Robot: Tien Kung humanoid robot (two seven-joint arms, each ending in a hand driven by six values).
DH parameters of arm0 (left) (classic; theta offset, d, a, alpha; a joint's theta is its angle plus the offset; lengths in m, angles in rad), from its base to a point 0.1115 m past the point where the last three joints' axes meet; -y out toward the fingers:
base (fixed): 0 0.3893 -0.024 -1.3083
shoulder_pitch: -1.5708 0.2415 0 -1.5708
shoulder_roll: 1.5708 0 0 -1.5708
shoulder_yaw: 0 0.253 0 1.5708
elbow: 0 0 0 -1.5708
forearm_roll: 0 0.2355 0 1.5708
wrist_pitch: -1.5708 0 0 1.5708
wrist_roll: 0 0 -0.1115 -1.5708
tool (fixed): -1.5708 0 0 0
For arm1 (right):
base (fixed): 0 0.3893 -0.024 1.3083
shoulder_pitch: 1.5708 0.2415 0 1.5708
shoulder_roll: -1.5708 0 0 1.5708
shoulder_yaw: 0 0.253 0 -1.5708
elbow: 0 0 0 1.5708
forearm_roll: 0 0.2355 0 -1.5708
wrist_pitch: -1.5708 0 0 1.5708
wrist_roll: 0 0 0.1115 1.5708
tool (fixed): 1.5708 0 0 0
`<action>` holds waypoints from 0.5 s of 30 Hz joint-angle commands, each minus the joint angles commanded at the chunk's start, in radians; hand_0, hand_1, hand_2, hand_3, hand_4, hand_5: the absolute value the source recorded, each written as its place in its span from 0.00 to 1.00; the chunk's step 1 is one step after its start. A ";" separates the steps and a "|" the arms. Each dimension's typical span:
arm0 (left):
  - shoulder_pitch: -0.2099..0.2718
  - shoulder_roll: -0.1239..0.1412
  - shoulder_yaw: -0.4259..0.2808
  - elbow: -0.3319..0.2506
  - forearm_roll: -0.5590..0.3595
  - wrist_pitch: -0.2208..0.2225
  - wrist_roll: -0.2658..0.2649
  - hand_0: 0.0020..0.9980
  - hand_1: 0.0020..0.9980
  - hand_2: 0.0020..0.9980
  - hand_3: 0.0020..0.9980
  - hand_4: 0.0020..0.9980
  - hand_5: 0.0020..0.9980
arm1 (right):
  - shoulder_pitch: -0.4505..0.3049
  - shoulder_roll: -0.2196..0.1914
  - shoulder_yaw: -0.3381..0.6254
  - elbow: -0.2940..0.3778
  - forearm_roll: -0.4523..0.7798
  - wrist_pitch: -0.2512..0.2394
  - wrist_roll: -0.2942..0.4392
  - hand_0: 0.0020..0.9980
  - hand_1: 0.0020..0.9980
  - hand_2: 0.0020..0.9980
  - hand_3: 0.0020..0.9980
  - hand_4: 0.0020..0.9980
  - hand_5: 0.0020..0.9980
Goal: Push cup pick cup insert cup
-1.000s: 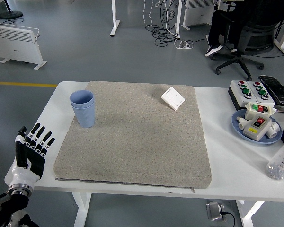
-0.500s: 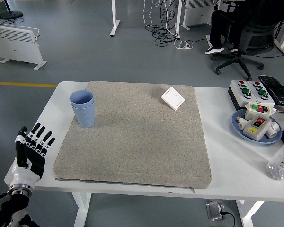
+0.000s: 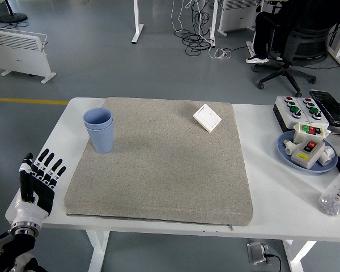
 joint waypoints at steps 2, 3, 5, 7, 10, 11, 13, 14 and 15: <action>0.000 0.000 0.000 0.000 0.003 0.001 -0.001 0.85 0.86 0.95 0.90 0.61 1.00 | 0.000 0.000 -0.001 0.000 0.001 0.000 0.000 0.75 0.62 0.63 0.56 0.07 0.45; 0.000 0.000 0.000 0.000 0.004 0.001 -0.002 0.85 0.86 0.95 0.90 0.61 1.00 | 0.000 0.000 -0.001 0.000 0.002 0.000 0.000 0.75 0.62 0.63 0.56 0.07 0.45; -0.001 0.000 0.000 0.000 0.004 0.001 0.000 0.85 0.86 0.95 0.90 0.61 1.00 | 0.001 0.000 -0.002 0.000 0.003 0.001 0.001 0.75 0.62 0.63 0.56 0.07 0.45; -0.001 0.000 0.000 0.000 0.005 0.002 0.001 0.85 0.86 0.95 0.90 0.61 1.00 | 0.001 0.000 -0.003 0.000 0.003 0.001 0.001 0.75 0.62 0.63 0.56 0.07 0.45; -0.001 0.000 0.000 0.001 0.006 0.002 0.001 0.85 0.86 0.96 0.90 0.61 1.00 | 0.002 -0.001 -0.004 0.000 0.005 0.001 0.002 0.75 0.62 0.63 0.56 0.07 0.44; -0.001 0.000 0.001 0.002 0.006 0.002 0.002 0.85 0.86 0.96 0.90 0.61 1.00 | 0.002 -0.001 -0.004 0.000 0.006 0.002 0.002 0.75 0.62 0.63 0.56 0.07 0.44; -0.001 0.000 0.001 0.002 0.006 0.002 0.002 0.85 0.86 0.96 0.90 0.61 1.00 | 0.002 -0.001 -0.005 0.000 0.007 0.002 0.002 0.75 0.62 0.63 0.56 0.07 0.44; -0.002 0.000 0.000 0.002 0.007 0.002 0.002 0.85 0.86 0.96 0.90 0.61 1.00 | 0.003 -0.001 -0.006 0.000 0.008 0.002 0.003 0.75 0.62 0.63 0.56 0.07 0.44; -0.002 0.000 0.000 0.003 0.007 0.002 0.002 0.85 0.87 0.96 0.90 0.61 1.00 | 0.003 -0.001 -0.006 0.000 0.009 0.002 0.003 0.75 0.62 0.63 0.56 0.07 0.44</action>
